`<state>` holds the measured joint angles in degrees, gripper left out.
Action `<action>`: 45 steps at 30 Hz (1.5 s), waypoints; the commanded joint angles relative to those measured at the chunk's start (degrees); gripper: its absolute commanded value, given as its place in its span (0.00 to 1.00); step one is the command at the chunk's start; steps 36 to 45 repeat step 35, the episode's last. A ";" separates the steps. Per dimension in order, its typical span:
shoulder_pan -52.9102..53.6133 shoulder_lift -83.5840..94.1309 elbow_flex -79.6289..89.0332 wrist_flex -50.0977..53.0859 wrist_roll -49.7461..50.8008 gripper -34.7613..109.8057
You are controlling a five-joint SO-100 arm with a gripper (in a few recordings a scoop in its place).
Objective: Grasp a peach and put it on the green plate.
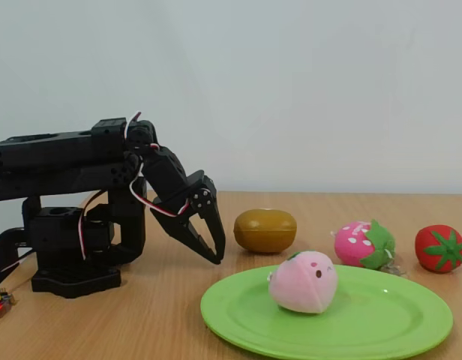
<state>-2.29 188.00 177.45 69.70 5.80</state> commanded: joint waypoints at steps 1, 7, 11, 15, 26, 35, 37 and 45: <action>-0.18 0.88 0.26 1.23 0.53 0.18; -0.18 0.88 0.26 1.23 0.53 0.18; -0.18 0.88 0.26 1.23 0.53 0.18; -0.18 0.88 0.26 1.23 0.79 0.18; 0.97 0.88 0.26 1.23 2.02 0.22; 0.88 0.88 0.18 1.23 2.11 0.18; 0.88 0.88 0.18 1.23 2.11 0.18; 0.88 0.88 0.18 1.23 2.11 0.18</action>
